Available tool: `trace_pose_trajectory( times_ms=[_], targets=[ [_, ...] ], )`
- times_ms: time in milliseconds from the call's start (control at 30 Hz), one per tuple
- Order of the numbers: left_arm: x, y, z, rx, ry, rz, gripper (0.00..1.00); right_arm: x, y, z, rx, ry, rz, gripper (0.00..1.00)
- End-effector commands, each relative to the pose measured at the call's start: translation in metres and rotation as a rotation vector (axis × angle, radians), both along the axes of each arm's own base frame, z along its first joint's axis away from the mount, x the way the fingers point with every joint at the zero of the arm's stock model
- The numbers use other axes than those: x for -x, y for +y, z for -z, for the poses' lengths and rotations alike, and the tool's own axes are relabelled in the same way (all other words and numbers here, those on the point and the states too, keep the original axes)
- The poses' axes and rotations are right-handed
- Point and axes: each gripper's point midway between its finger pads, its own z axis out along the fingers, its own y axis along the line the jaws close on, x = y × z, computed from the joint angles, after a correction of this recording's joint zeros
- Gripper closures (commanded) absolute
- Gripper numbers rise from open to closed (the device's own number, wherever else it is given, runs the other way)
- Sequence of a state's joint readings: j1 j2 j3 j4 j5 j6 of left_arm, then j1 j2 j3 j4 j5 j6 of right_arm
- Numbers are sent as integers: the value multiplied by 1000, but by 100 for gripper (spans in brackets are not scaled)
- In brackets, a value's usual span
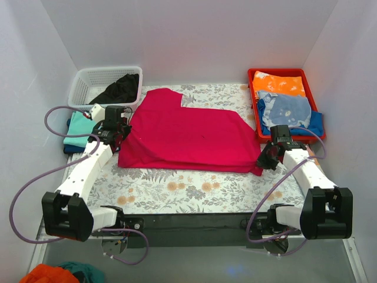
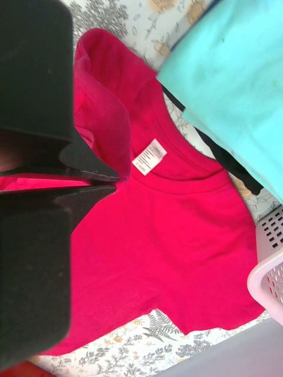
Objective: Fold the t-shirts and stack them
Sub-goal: Fold the tshirt
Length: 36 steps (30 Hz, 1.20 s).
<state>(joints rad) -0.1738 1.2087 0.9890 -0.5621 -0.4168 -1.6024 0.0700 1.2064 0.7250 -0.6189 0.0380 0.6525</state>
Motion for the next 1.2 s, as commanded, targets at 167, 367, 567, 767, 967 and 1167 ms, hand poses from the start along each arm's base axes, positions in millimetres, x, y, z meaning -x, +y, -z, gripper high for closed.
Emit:
trace_pose_trajectory(
  times_ms=[167,367,567,767,967,1167],
  targets=[
    [-50,-4,-4,-29,-55,30,100,-42,-10,-1,8,-59,13,99],
    [-71,-6,10,-49,-30,45,100,-44,-8,8,-2,-41,11,99],
    [-98,-11,24,-69,-20,95,96,-49,-10,11,4,-42,9,98],
    [-118,-11,22,-101,-19,137,34,-60,-14,-13,30,-107,2,55],
    [-84,-15,11,-65,-3,171,29,-57,-12,-45,52,-200,-49,50],
    [-17,-22,51,71,111,139,29,-29,19,-38,29,-172,-166,51]
  ],
)
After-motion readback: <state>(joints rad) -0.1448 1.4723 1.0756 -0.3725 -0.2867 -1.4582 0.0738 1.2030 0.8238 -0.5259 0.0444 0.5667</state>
